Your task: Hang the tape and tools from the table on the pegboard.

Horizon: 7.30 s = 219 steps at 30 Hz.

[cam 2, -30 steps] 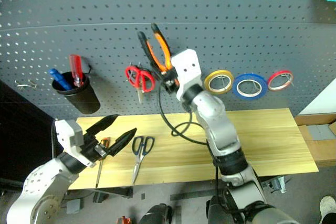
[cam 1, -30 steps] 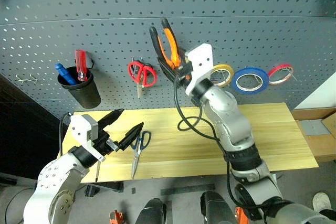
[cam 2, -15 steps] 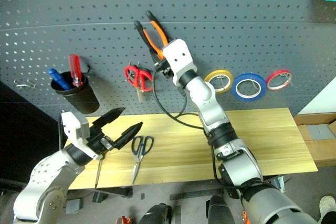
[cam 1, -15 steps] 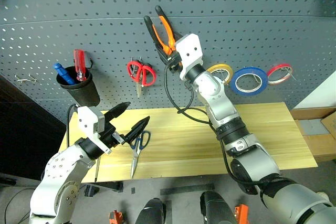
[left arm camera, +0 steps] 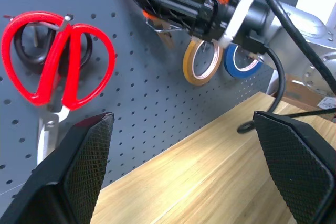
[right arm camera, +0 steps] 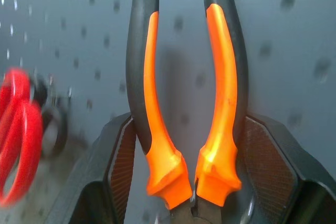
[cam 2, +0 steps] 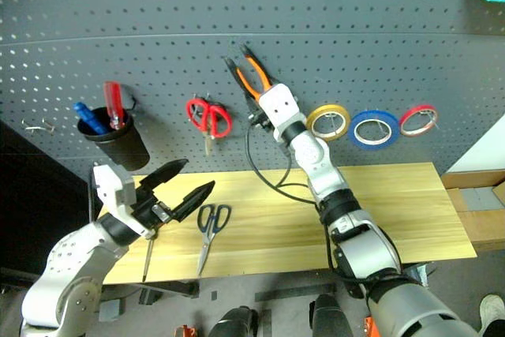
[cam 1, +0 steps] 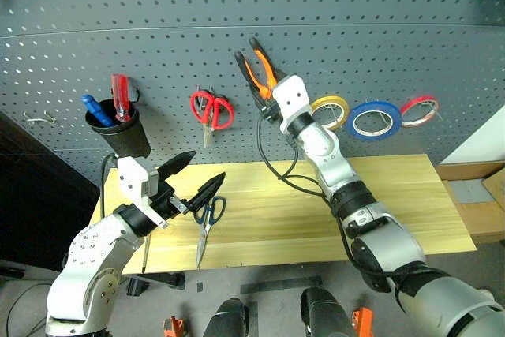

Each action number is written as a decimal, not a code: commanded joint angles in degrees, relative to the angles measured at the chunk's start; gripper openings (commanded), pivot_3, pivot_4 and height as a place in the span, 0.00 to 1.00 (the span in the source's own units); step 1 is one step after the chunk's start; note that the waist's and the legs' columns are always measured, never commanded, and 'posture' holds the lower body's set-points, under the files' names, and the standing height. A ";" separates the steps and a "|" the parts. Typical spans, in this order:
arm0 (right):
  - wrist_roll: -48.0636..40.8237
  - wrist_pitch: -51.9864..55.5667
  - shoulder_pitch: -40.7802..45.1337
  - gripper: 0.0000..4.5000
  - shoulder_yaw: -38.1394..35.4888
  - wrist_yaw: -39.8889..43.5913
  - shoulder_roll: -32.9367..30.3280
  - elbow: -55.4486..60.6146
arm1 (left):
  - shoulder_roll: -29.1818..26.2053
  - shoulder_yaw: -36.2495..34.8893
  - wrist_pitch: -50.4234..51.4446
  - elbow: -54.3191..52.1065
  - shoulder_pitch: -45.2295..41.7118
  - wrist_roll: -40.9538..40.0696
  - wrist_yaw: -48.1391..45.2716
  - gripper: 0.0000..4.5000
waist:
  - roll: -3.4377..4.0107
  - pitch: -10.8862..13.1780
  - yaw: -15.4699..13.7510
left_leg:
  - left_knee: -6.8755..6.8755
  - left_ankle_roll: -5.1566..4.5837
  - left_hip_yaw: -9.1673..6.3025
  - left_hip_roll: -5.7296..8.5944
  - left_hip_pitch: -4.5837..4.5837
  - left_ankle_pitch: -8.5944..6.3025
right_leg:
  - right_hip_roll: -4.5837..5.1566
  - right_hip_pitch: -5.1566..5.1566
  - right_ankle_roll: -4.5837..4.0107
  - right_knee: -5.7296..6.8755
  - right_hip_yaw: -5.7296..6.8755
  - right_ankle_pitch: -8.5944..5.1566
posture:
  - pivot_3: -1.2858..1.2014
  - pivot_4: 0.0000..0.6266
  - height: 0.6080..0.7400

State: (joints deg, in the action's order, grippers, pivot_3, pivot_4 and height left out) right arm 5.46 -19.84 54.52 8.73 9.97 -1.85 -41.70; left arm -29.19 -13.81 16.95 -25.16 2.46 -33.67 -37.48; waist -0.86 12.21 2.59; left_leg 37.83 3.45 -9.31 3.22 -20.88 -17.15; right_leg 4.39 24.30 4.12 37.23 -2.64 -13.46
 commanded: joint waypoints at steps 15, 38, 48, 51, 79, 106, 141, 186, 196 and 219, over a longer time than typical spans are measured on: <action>-9.09 42.66 -22.38 0.99 1.91 18.85 -10.69 45.77 | 0.26 4.69 14.16 3.00 3.74 8.58 11.95 1.00 | 0.03 0.02 0.01 | -0.03 -0.01 -0.06 -0.19 0.02 0.08 | -0.22 -0.03 -0.10 -0.06 0.01 0.23 | 0.52 0.31 1.00; -20.06 64.75 -32.47 0.99 9.58 31.45 -24.03 68.71 | 9.99 7.88 32.01 20.28 -4.42 20.00 29.54 1.00 | -0.03 0.01 -0.33 | 0.05 0.01 -0.08 -0.29 0.04 0.08 | -0.28 -0.18 -0.04 -0.23 0.15 0.24 | 0.49 0.32 1.00; -20.96 66.18 -32.35 0.99 9.11 31.06 -24.84 69.47 | 9.45 9.07 34.09 27.62 -9.52 20.41 27.16 1.00 | -0.03 0.01 -0.21 | 0.03 0.01 -0.05 -0.30 0.03 0.08 | -0.28 -0.16 -0.04 -0.26 0.14 0.24 | 0.49 0.31 1.00; -21.28 66.63 -32.28 0.99 8.80 30.71 -24.66 69.47 | 9.37 9.84 35.22 27.46 -8.94 20.50 26.40 1.00 | -0.03 0.01 -0.22 | 0.03 0.01 -0.06 -0.30 0.03 0.08 | -0.28 -0.16 -0.04 -0.25 0.14 0.24 | 0.49 0.31 1.00; -20.71 58.64 -34.97 1.00 8.43 29.04 -24.88 71.07 | 5.30 8.81 12.43 16.87 2.92 19.89 13.07 0.13 | -0.02 0.03 0.65 | -0.04 0.05 -0.02 -0.55 0.00 0.05 | -0.28 -0.12 -0.04 -0.33 0.13 0.24 | 0.48 0.31 1.00; -22.61 48.06 -35.82 1.00 6.04 33.21 -24.48 70.33 | 4.07 3.52 -8.24 3.59 -4.67 21.67 13.65 0.13 | -0.03 0.03 -0.34 | 0.02 0.06 0.05 -0.69 0.03 0.05 | -0.65 -0.19 -0.13 -0.35 0.16 0.29 | 0.49 0.30 1.00; -14.15 56.99 -31.43 1.00 14.41 30.95 -25.05 67.16 | 6.46 -11.62 26.70 8.80 6.61 12.71 23.90 0.83 | -0.05 0.05 -0.49 | 0.07 0.15 -0.02 -0.79 0.08 0.03 | -0.77 -0.21 0.01 -0.29 0.20 0.19 | 0.51 0.31 1.00; -20.22 67.15 -24.09 1.00 12.54 29.98 -23.07 70.47 | -1.00 -2.32 15.06 44.86 -11.21 21.40 18.16 0.21 | -0.11 3.55 1.46 | -0.10 0.32 0.02 -0.89 -0.05 -0.02 | -0.73 0.10 -0.33 -0.33 0.15 0.40 | 0.48 0.38 1.00; -28.83 51.66 -25.63 1.00 4.91 38.43 -23.31 70.86 | 10.24 -4.69 -3.76 10.04 6.10 23.60 27.86 0.21 | -0.57 3.10 0.39 | -0.09 0.38 0.04 -0.91 -0.21 -0.06 | -0.55 0.20 -0.32 -0.39 0.16 0.39 | 0.49 0.26 1.00; -22.92 39.65 -20.39 1.00 5.23 41.00 -22.66 58.95 | -2.12 -11.79 -6.92 15.79 -33.52 23.57 31.60 0.21 | -0.88 -0.37 -0.95 | 0.03 0.67 0.09 -0.91 -0.04 0.12 | -0.92 0.02 -0.33 -0.33 0.15 0.43 | 0.51 0.15 1.00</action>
State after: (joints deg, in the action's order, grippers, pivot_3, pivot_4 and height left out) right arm -17.42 21.47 32.84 14.61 50.89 -24.67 15.83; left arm -30.20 -24.92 13.80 -12.00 -29.21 -10.24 -4.95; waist -1.74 11.85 1.65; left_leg 37.88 4.12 -9.23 2.31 -20.93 -17.03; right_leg 3.47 24.32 3.79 36.91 -2.49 -13.03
